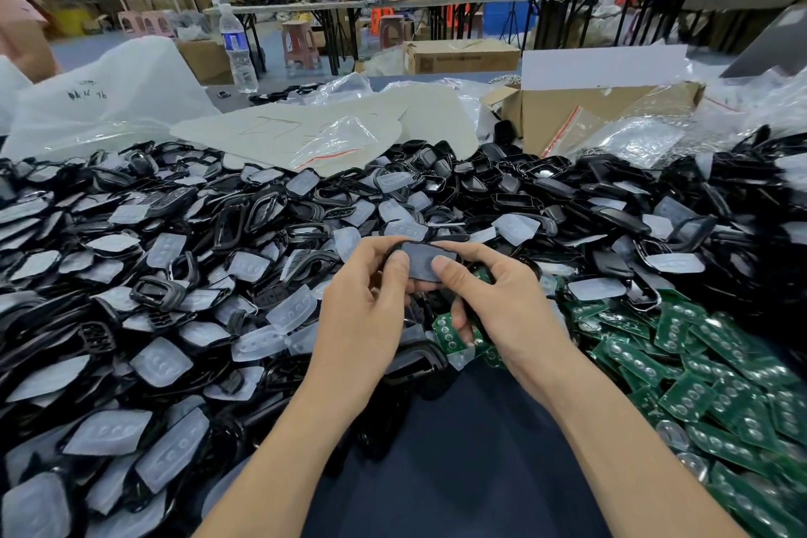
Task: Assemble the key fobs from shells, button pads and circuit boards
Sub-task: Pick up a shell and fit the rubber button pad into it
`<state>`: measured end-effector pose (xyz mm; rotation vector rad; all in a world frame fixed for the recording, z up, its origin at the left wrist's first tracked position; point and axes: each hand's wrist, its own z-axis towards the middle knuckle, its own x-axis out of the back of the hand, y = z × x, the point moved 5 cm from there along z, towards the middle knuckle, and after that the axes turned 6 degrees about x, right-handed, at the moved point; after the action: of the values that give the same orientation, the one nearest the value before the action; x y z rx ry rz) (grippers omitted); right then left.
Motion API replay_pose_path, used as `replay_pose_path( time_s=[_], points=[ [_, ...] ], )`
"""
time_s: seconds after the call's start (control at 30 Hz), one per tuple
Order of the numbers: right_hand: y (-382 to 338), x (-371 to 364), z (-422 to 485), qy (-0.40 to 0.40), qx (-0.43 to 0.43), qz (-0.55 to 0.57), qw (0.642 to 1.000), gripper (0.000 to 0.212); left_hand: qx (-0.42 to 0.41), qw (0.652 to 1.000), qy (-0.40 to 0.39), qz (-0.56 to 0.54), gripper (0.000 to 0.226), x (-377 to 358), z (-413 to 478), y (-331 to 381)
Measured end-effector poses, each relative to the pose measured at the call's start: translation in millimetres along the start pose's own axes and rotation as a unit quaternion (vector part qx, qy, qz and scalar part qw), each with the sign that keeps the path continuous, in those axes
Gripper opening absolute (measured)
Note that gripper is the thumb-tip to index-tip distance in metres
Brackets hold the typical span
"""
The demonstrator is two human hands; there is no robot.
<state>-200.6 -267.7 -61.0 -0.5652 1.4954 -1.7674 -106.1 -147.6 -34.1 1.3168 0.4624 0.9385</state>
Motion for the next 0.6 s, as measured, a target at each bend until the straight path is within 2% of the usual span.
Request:
replay_pose_path(
  time_s=[0.17, 0.33, 0.43, 0.6],
  points=[
    [0, 3, 0, 0.014, 0.0, -0.021, 1.0, 0.008, -0.002, 1.0, -0.021, 0.018, 0.02, -2, -1, -5],
    [-7, 2, -2, 0.011, 0.016, -0.047, 0.999, 0.01, -0.012, 0.999, -0.036, 0.034, 0.01, 0, 3, -7],
    [-10, 0, -2, 0.018, 0.024, -0.031, 0.999, 0.014, -0.017, 0.999, -0.031, 0.001, 0.008, 1, 4, -6],
    [-9, 1, -2, 0.031, 0.013, -0.014, 0.999, 0.019, 0.032, 0.995, -0.041, -0.083, 0.004, -2, 4, -9]
  ],
)
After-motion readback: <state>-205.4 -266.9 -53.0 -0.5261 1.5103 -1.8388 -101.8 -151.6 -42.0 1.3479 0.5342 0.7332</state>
